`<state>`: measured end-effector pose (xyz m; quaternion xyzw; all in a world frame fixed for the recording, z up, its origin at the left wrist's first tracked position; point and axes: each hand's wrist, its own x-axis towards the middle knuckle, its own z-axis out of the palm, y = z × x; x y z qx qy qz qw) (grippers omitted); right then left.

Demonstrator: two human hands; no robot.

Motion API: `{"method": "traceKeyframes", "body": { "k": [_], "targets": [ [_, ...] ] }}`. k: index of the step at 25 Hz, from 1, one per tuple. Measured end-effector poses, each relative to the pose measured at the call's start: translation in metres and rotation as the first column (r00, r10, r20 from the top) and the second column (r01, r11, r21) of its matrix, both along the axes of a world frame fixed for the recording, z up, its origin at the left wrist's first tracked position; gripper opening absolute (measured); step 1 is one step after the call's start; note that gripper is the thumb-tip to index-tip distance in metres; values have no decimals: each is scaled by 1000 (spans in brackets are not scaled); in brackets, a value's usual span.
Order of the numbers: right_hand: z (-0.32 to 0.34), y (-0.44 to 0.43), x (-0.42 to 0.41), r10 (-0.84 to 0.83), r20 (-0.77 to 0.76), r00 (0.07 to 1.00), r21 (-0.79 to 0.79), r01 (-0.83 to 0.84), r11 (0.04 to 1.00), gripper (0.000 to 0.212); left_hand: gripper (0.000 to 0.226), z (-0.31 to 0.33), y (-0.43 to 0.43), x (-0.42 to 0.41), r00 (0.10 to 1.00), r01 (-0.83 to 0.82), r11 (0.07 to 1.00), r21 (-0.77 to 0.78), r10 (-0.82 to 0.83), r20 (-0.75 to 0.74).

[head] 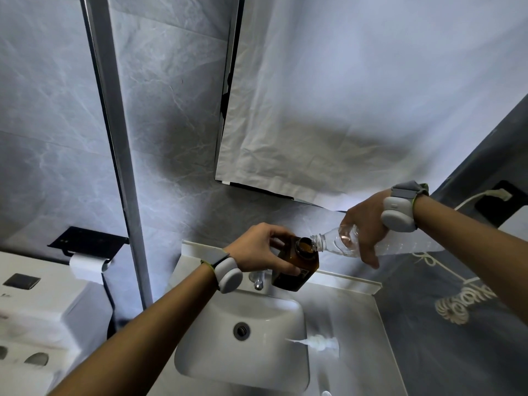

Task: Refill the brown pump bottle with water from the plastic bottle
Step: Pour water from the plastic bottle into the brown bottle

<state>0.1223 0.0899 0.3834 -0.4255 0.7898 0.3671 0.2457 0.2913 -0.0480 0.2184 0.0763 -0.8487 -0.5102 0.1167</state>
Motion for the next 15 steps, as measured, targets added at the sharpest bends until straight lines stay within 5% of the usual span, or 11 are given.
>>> {"method": "traceKeyframes", "body": {
  "k": [15],
  "targets": [
    [3,17,-9,-71,13,997,-6,71,997,56,56,3,15,-8,1000,20,1000,4,-20,-2]
  ]
}}
